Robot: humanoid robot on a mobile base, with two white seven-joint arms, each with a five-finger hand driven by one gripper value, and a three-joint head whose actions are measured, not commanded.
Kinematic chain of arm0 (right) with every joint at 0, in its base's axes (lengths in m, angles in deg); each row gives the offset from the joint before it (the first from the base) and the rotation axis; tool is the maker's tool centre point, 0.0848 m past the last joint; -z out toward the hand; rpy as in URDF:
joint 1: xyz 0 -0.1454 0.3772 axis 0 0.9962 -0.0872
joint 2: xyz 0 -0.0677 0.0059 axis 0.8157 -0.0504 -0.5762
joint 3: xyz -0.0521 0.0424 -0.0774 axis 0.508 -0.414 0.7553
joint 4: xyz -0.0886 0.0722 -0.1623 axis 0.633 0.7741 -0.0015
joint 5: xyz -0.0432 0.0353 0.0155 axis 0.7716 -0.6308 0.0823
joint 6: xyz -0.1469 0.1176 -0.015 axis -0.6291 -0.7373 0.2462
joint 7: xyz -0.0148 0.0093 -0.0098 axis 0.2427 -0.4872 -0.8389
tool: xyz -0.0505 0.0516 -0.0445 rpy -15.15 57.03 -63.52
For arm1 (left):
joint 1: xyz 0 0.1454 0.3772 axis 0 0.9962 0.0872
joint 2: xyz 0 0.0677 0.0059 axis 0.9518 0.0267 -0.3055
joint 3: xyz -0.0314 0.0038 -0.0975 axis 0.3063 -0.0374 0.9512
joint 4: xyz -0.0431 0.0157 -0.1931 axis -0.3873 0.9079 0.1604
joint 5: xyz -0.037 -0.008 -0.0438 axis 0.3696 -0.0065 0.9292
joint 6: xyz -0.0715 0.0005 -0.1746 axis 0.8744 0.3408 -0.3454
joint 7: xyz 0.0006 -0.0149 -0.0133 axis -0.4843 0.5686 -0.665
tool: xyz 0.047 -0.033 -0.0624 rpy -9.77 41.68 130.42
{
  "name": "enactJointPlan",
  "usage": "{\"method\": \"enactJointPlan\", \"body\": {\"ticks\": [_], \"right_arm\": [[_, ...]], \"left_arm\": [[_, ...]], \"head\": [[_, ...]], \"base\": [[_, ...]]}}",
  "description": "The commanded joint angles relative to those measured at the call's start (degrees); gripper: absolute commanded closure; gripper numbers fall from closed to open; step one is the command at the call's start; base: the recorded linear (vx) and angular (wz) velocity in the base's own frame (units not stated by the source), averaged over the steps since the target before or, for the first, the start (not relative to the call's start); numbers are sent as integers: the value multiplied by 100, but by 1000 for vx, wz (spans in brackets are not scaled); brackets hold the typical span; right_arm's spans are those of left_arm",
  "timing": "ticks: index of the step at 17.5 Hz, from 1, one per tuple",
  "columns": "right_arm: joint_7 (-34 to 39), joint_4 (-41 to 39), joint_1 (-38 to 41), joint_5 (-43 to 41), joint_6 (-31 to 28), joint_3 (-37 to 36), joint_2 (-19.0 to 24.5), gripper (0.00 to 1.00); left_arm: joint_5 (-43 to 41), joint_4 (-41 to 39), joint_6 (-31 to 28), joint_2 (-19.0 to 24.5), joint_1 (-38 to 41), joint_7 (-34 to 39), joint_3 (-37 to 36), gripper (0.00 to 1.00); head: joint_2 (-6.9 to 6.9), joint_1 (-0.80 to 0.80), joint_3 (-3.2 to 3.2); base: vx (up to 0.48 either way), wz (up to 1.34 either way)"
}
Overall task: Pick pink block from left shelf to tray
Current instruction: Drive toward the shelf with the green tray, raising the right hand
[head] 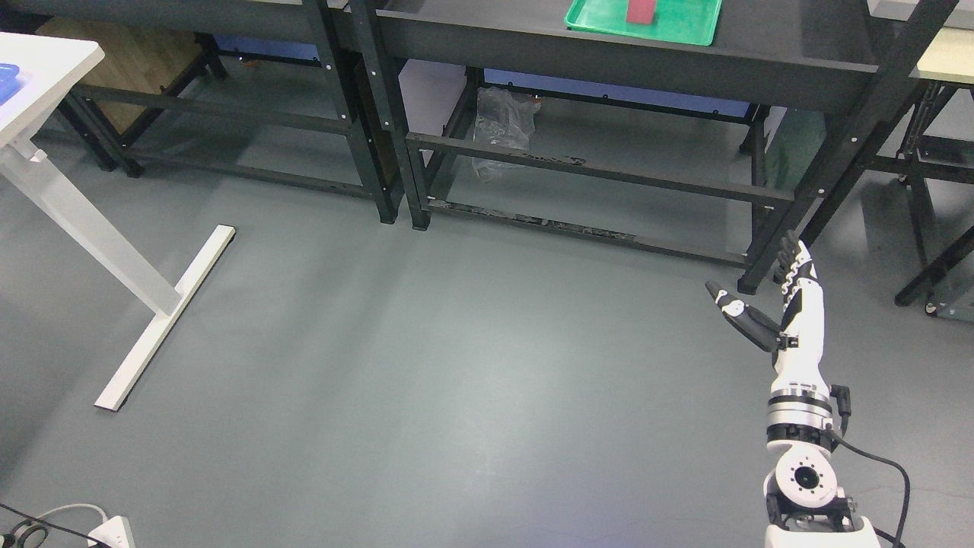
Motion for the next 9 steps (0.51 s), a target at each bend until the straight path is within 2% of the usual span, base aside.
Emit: {"method": "enactJointPlan", "body": {"ticks": [1, 2, 9], "right_arm": [[-1262, -106, -272, 6042, -1144, 689, -466, 1], [-1273, -106, -290, 6415, -1408, 856, -528, 1], [-1282, -299, -167, 5804, -1288, 911, -503, 0]], "left_arm": [[-9, -100, 2, 100, -141, 2, 0, 0], [-9, -100, 2, 100, -132, 2, 0, 0], [-9, -100, 2, 100, -132, 2, 0, 0]], "head": [[0, 0, 0], [0, 0, 0], [0, 0, 0]], "base": [[11, -2], [44, -5], [89, -19]]}}
